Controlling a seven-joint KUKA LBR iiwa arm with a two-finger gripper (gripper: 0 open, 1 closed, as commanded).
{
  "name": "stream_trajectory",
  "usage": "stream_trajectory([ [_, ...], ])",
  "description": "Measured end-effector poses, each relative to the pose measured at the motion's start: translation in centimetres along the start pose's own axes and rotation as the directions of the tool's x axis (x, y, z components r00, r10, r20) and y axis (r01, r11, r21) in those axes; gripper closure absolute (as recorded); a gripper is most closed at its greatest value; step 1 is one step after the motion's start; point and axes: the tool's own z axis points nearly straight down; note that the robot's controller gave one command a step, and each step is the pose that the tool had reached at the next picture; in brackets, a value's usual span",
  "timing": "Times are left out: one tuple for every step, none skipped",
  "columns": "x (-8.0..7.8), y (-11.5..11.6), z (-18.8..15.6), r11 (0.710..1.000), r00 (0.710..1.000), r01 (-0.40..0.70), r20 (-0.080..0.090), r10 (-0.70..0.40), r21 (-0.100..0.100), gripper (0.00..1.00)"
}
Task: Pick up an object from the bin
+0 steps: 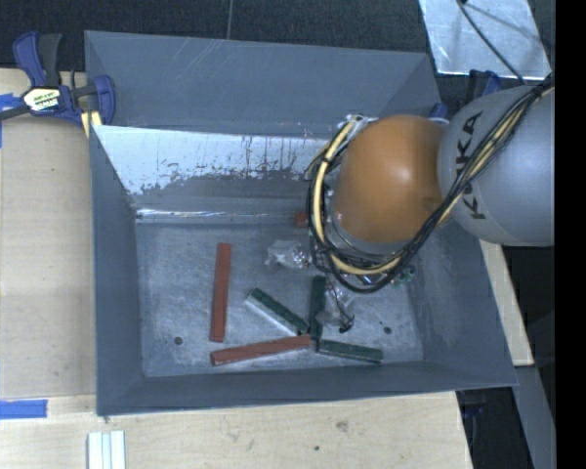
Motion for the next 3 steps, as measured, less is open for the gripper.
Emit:
stream_trajectory([
  [2.90, -0.39, 6.15, 0.999, 0.999, 0.031, -0.011, -0.031, -0.010, 0.00],
  [2.59, -0.42, 5.66, 0.999, 0.999, 0.035, -0.005, -0.035, -0.006, 1.00],
  [2.56, -0.42, 5.78, 0.999, 0.999, 0.035, -0.004, -0.035, -0.005, 0.00],
])
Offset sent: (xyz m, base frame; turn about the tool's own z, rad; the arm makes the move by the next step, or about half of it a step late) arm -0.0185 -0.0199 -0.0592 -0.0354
